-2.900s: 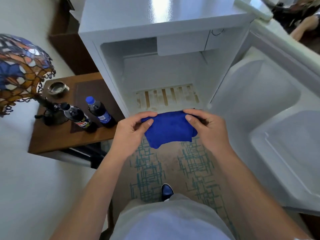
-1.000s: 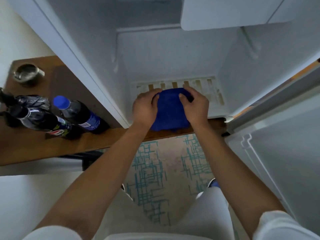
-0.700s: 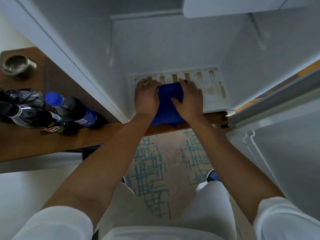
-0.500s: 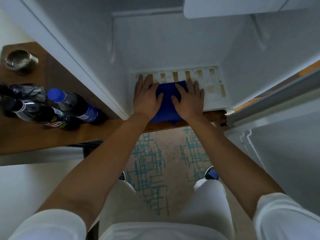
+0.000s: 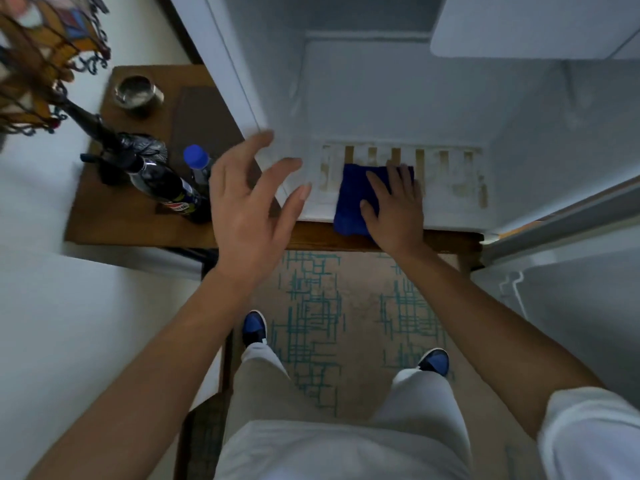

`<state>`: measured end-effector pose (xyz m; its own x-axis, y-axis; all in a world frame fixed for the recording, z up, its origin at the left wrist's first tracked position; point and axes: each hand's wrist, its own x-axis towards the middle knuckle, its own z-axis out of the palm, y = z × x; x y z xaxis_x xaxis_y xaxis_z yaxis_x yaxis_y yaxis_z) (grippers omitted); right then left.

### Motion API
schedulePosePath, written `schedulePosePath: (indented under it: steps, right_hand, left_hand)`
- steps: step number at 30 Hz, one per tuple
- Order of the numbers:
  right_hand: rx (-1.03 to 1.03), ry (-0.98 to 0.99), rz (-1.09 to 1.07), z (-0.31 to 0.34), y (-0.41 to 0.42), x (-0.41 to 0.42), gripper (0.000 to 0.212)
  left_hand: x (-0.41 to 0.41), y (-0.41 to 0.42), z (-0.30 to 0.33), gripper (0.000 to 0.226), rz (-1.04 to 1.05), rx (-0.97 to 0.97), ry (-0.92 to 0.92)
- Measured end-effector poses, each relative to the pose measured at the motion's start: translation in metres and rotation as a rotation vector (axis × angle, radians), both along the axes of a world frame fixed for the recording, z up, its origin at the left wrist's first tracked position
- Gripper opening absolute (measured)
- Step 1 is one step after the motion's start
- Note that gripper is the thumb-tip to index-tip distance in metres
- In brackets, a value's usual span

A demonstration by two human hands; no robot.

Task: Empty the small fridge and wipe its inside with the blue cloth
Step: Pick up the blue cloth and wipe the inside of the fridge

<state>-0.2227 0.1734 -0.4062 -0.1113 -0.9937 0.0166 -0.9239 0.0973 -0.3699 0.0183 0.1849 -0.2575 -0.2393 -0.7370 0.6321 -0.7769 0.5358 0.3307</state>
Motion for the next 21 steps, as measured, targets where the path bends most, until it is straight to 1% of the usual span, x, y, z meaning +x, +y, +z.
schedulePosePath:
  steps: [1,3,6,7,9,11,14,17,19,21]
  right_hand:
    - [-0.025,0.010,0.010,-0.004,0.000,0.002,0.060]
    - [-0.041,0.038,0.017,-0.013,-0.001,0.009,0.059]
    - [-0.011,0.103,-0.005,-0.027,-0.009,0.016,0.060]
    - [0.002,0.136,-0.014,-0.031,-0.010,0.018,0.061]
    - [0.004,0.192,-0.017,-0.038,-0.009,0.016,0.062]
    - [-0.002,0.213,-0.010,-0.040,-0.008,0.016,0.062]
    - [-0.018,0.237,-0.030,-0.039,-0.005,0.010,0.063]
    - [-0.013,0.244,-0.090,-0.040,0.000,-0.005,0.063]
    - [-0.004,0.258,-0.165,-0.040,0.004,-0.016,0.063]
    - [0.021,0.266,-0.264,-0.040,0.006,-0.030,0.064]
  left_hand:
    - [0.005,-0.002,-0.002,0.029,0.026,-0.024,0.021]
    - [0.011,-0.012,-0.010,0.043,0.008,-0.057,0.101]
    - [0.010,-0.032,-0.019,0.080,-0.043,-0.047,0.195]
    - [0.007,-0.038,-0.022,0.090,-0.056,-0.022,0.216]
    - [-0.003,-0.045,-0.030,0.090,-0.074,0.070,0.276]
    - [-0.010,-0.049,-0.040,0.088,-0.038,0.185,0.341]
    - [-0.016,-0.056,-0.047,0.086,-0.020,0.241,0.396]
    - [-0.011,-0.063,-0.052,0.088,-0.029,0.275,0.383]
    - [-0.009,-0.064,-0.053,0.084,-0.023,0.314,0.367]
    - [-0.010,-0.060,-0.051,0.080,0.010,0.304,0.346]
